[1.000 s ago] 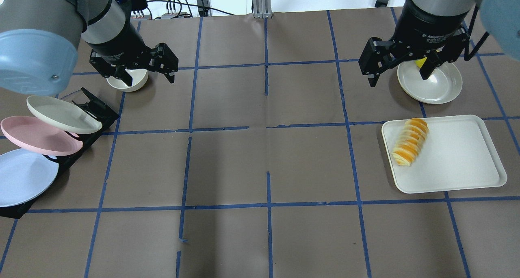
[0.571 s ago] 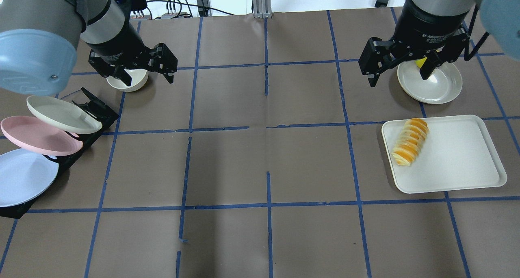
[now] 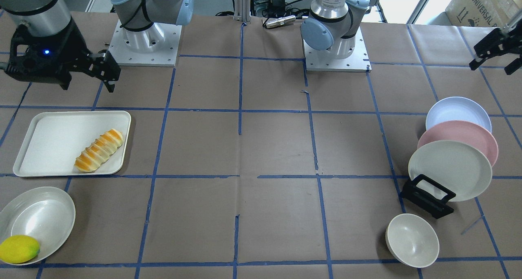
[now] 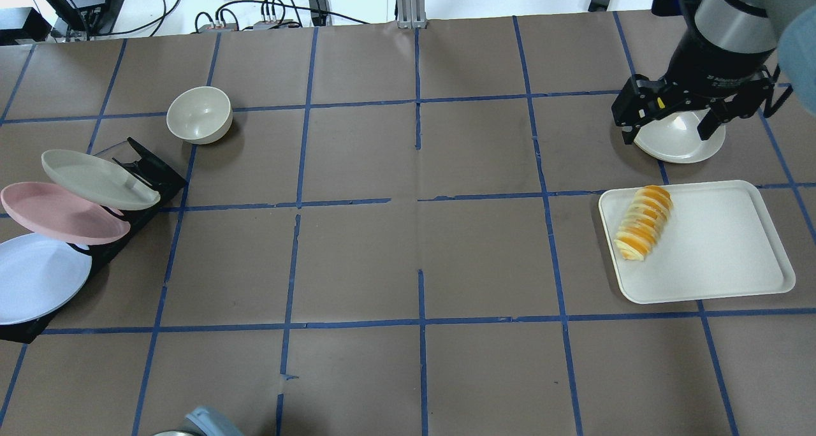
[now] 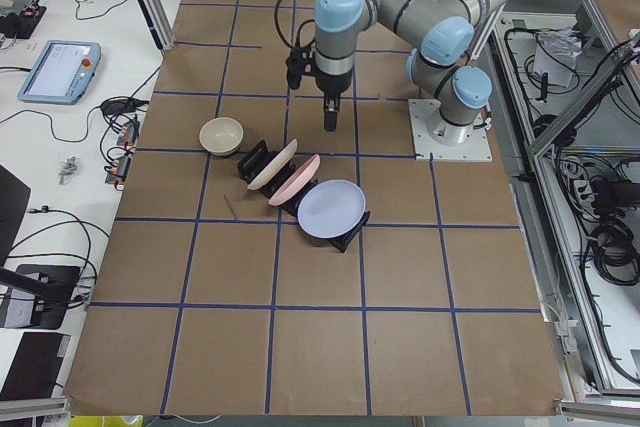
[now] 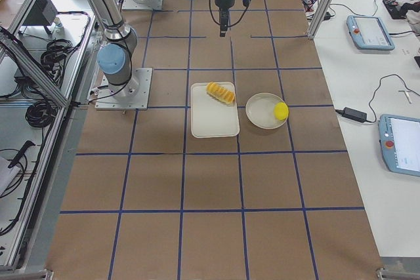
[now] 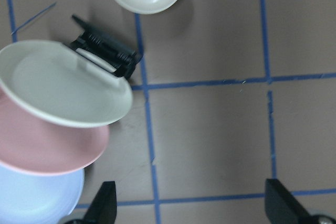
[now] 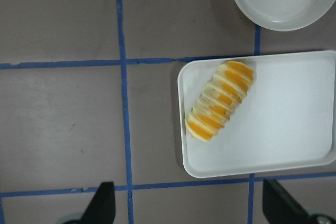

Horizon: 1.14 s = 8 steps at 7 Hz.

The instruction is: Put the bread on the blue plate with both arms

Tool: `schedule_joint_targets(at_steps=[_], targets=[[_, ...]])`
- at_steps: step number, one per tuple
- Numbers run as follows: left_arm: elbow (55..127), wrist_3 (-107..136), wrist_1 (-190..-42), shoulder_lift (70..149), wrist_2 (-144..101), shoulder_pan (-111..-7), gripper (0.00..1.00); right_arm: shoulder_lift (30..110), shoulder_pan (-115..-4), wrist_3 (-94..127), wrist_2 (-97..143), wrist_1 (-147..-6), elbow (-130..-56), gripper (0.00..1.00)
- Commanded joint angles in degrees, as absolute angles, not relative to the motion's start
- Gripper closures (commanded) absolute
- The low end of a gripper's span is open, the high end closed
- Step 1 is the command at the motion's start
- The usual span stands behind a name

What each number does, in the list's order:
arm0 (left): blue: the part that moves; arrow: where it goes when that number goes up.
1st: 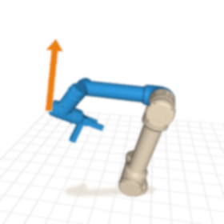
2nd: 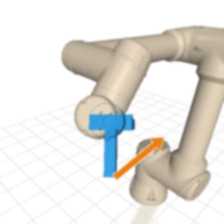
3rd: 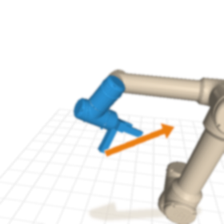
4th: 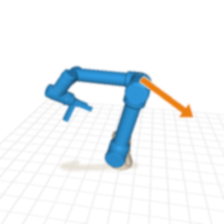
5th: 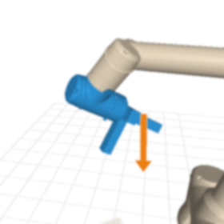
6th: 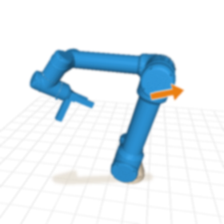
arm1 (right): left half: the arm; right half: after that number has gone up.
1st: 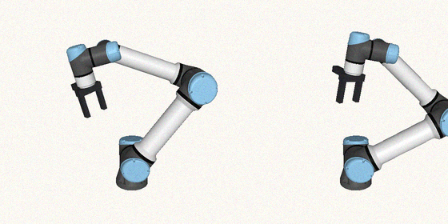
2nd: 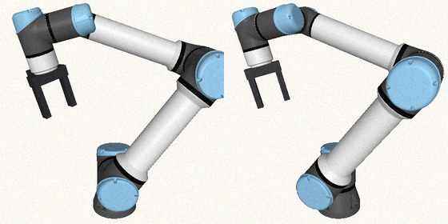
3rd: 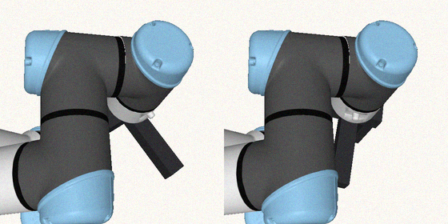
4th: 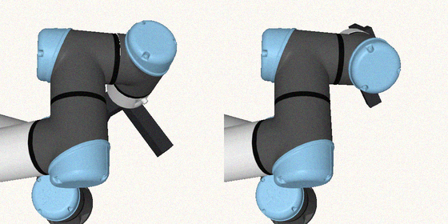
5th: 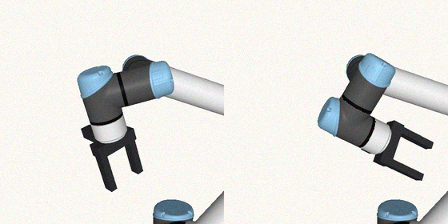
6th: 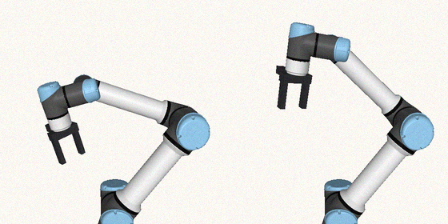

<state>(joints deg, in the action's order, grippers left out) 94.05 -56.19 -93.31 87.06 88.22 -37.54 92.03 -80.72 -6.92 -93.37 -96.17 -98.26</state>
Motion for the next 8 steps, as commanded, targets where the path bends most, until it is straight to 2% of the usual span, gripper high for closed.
schedule_joint_targets(at_steps=[1,3,5,6,8], targets=[[92.56,-65.03,-88.45,96.36,88.15,-27.87,0.0,89.92,-76.65,-8.43,-93.43,-115.06,-112.0,0.0],[91.15,-65.13,-83.88,103.94,87.81,-28.12,0.0,89.21,-76.29,-1.81,-93.6,-116.11,-114.17,0.01],[90.97,-64.95,-80.17,111.06,87.37,-29.34,0.0,85.11,-76.03,4.8,-93.95,-116.1,-114.26,0.01],[90.97,-64.78,-79.37,112.49,86.58,-31.01,0.0,82.82,-75.5,4.83,-95.7,-116.54,-114.17,0.04],[91.23,-64.08,-77.7,113.64,85.96,-34.36,0.0,76.14,-73.14,3.26,-95.71,-122.14,-113.99,0.05]])
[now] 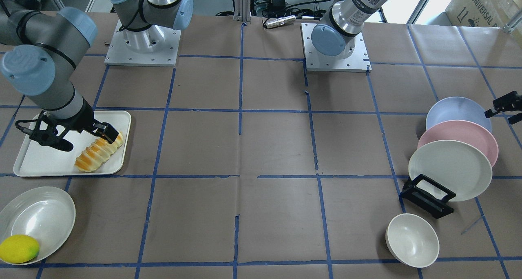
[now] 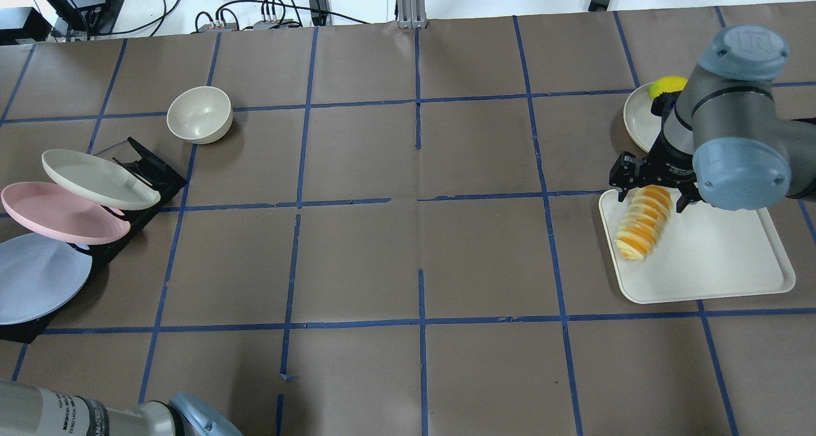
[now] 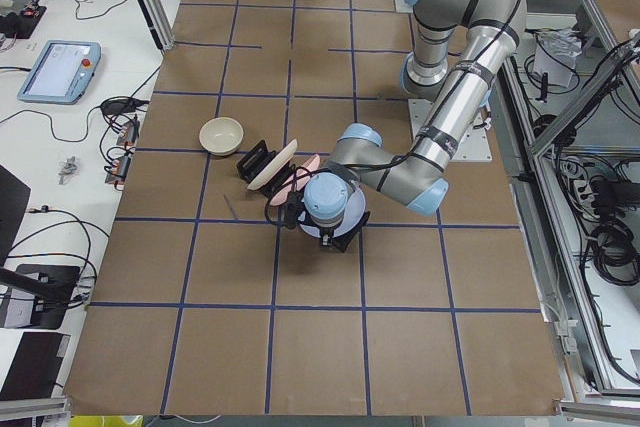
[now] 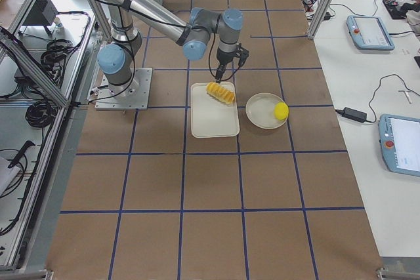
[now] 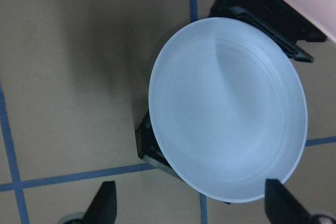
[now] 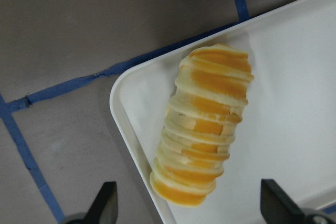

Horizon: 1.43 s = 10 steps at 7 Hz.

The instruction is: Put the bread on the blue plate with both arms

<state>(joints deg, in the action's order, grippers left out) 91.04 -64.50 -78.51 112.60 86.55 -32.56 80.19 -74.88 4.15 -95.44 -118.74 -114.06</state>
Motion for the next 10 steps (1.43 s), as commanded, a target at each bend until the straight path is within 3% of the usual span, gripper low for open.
schedule_joint_targets(at_steps=[1,3,10], targets=[[91.14,-63.64,-76.3,115.99,83.78,-34.37,0.0,74.72,-70.34,0.21,-95.63,-123.65,-114.08,0.04],[90.53,-64.68,-71.82,119.61,83.76,-34.02,0.0,73.48,-69.96,0.17,-95.1,-126.45,-114.43,0.04],[91.32,-64.69,-71.81,120.59,83.67,-33.75,0.02,72.51,-71.45,3.08,-94.48,-134.21,-118.83,0.06]])
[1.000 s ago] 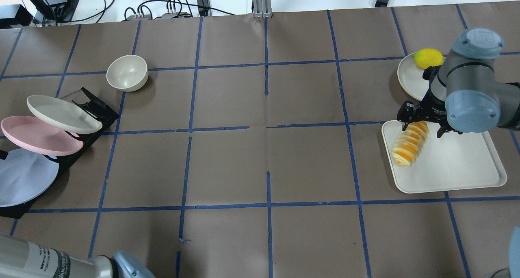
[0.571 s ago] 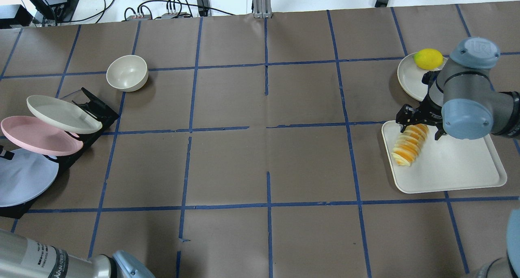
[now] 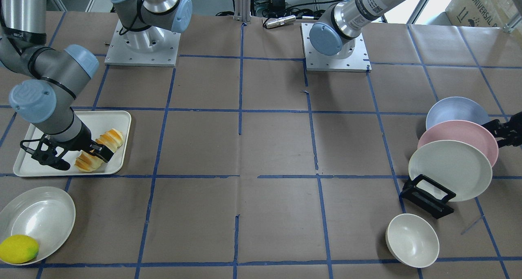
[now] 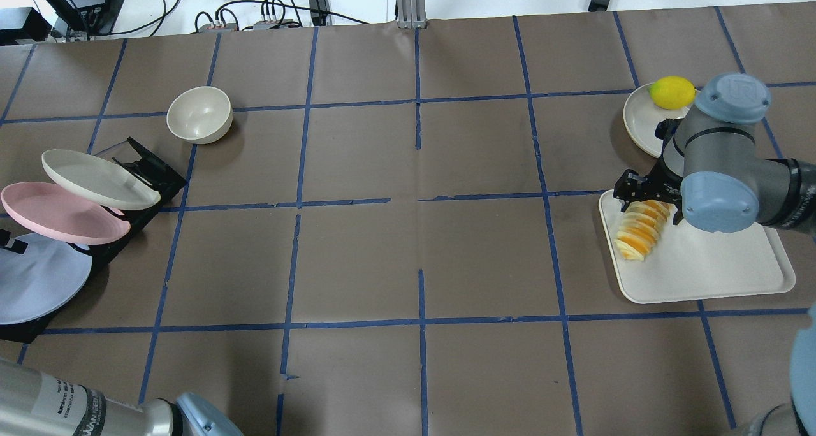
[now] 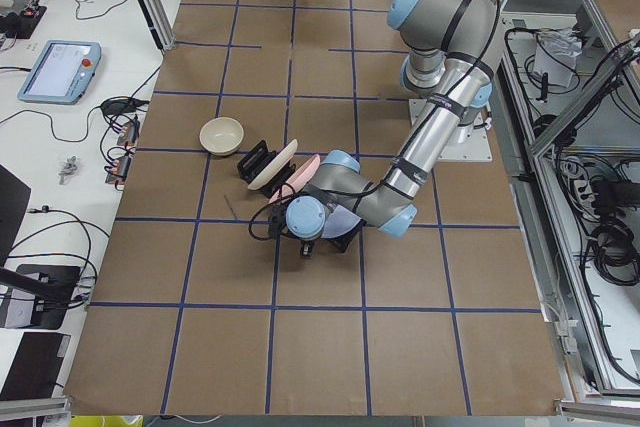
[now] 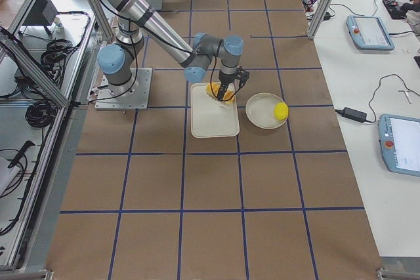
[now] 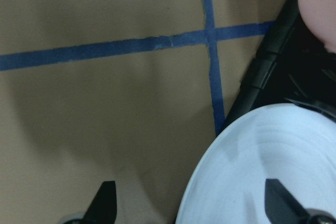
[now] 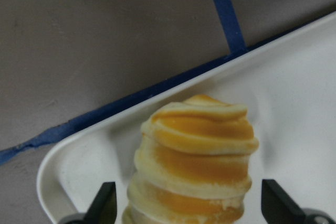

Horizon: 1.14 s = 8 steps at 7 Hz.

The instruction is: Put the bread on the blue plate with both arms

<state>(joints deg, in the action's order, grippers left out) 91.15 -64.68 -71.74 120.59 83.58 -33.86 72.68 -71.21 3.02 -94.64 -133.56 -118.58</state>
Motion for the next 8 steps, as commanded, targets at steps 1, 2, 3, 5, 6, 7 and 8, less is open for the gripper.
schedule_joint_targets(at_steps=[1,2,3,5,6,7,8], targets=[[91.58,-64.69,-71.89,120.5,83.76,-33.58,0.03,72.51,-71.63,3.08,-93.44,-135.43,-119.61,0.14],[91.41,-64.69,-72.16,120.41,83.76,-33.57,0.07,72.51,-71.72,2.99,-92.47,-135.7,-119.62,0.31],[91.15,-64.51,-72.68,120.41,84.19,-33.49,0.32,72.6,-71.72,2.38,-92.55,-135.62,-119.62,0.6],[91.49,-63.9,-73.21,120.32,84.55,-33.22,0.83,72.68,-71.72,1.15,-92.55,-135.7,-119.62,0.84],[90.89,-63.64,-73.91,120.32,84.64,-32.96,0.97,72.95,-71.72,1.06,-92.55,-135.36,-119.36,0.84],[90.62,-63.2,-74.09,119.8,84.55,-32.96,1.0,73.99,-71.72,-0.25,-92.55,-134.22,-118.57,0.84],[90.44,-63.19,-74.09,118.75,84.64,-32.96,1.0,77.22,-71.72,-2.79,-92.72,-132.29,-118.22,0.84]])
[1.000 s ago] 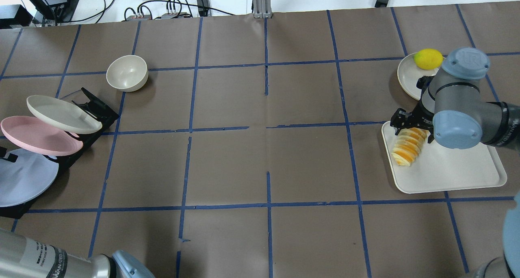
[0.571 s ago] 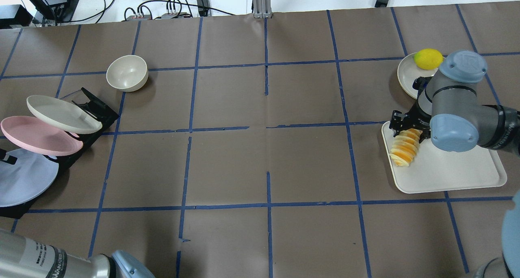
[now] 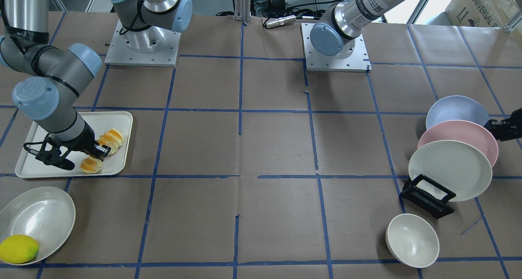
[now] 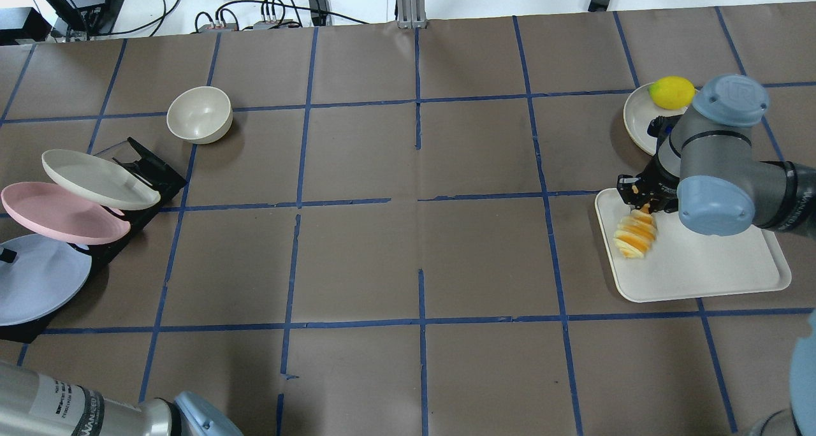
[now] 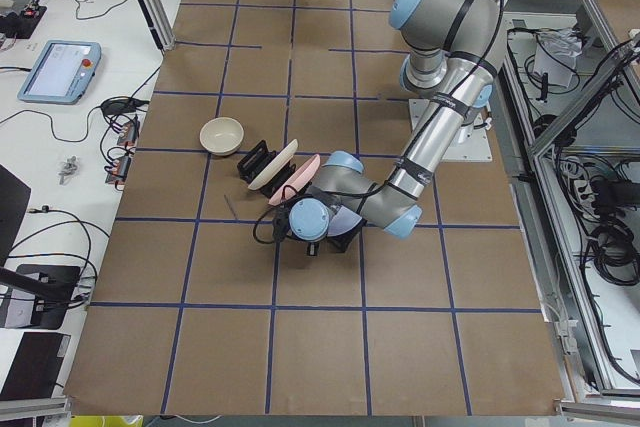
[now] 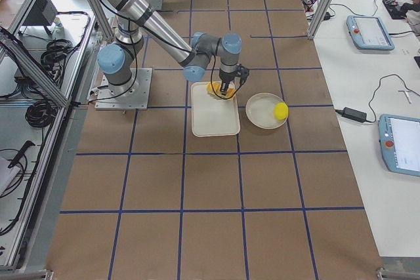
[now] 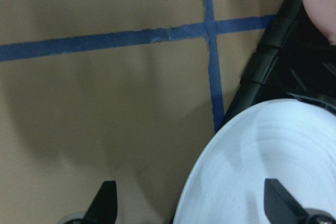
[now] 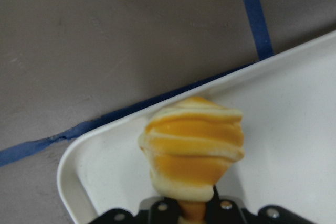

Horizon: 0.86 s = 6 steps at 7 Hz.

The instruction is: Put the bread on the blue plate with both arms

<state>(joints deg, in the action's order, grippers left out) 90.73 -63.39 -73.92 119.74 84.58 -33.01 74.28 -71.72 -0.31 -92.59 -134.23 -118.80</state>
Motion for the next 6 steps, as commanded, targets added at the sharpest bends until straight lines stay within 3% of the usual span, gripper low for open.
schedule_joint_targets(at_steps=[1,3,6], targets=[[89.74,-63.37,-74.53,117.52,84.81,-32.61,1.0,81.87,-71.72,-5.07,-92.64,-126.45,-115.52,0.84],[84.32,-63.9,-86.6,113.66,84.9,-31.29,1.0,84.99,-75.56,-11.22,-92.72,-110.37,-103.6,0.91],[79.72,-63.63,-102.43,105.5,84.9,-30.85,1.0,90.68,-84.8,-11.95,-92.55,-94.1,-95.38,0.92]])
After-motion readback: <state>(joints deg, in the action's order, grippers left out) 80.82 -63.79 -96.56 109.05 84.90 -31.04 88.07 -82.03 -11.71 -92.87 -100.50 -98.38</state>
